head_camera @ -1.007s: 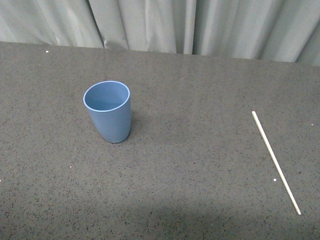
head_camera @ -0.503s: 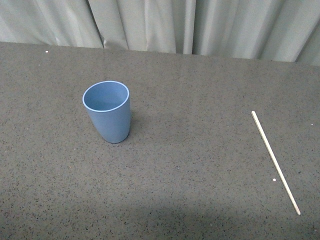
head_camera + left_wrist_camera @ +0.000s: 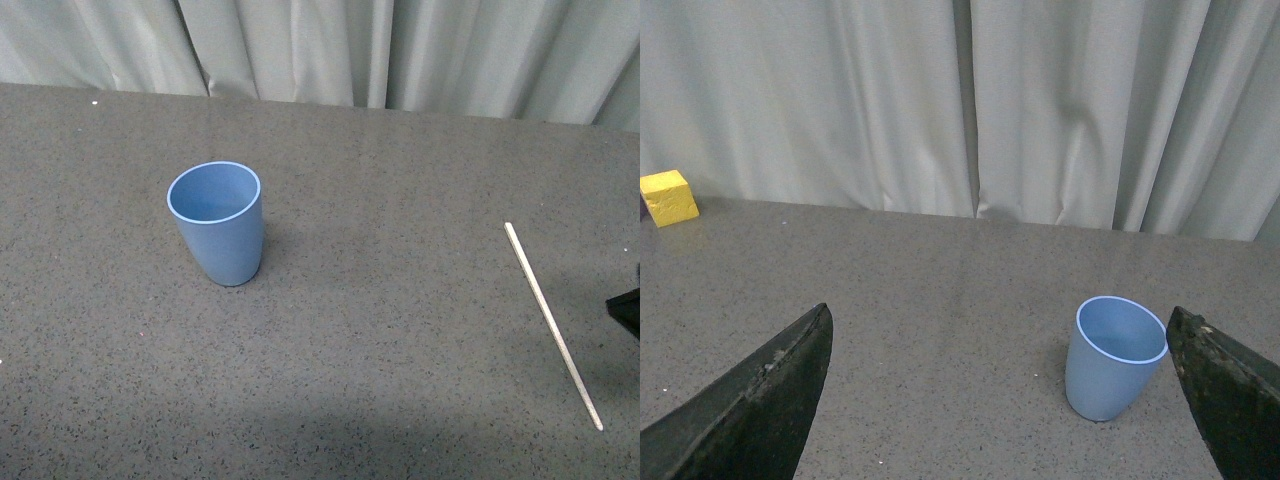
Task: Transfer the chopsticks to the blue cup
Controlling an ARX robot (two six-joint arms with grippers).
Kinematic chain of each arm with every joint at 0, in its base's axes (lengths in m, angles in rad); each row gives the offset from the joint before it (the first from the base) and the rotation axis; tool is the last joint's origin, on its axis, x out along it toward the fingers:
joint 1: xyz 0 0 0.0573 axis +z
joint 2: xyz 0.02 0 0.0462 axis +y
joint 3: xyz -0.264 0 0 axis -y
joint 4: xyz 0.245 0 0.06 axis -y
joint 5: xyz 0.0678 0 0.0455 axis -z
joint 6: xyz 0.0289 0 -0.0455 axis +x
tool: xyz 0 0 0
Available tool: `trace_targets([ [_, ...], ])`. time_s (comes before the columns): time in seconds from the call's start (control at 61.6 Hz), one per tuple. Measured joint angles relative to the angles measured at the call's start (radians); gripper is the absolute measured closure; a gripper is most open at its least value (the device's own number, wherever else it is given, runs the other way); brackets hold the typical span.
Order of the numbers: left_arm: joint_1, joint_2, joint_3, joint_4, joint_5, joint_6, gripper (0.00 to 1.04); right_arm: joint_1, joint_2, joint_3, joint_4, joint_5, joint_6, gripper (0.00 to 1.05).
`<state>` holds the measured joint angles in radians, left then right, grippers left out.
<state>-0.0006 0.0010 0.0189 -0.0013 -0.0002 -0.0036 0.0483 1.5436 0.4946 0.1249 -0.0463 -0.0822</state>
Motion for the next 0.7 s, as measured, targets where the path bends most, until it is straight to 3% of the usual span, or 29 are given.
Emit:
trace_targets([
  [0.455,0.000,0.000,0.000,0.000,0.000,0.000,0.07,0.063,0.436,0.351,-0.182,0.012,0.154,0.10],
  [0.552,0.000,0.000,0.000,0.000,0.000,0.000,0.07,0.068,0.494,0.410,-0.211,0.018,0.172,0.29],
  [0.698,0.000,0.000,0.000,0.000,0.000,0.000,0.07,0.074,0.531,0.444,-0.235,0.035,0.185,0.51],
])
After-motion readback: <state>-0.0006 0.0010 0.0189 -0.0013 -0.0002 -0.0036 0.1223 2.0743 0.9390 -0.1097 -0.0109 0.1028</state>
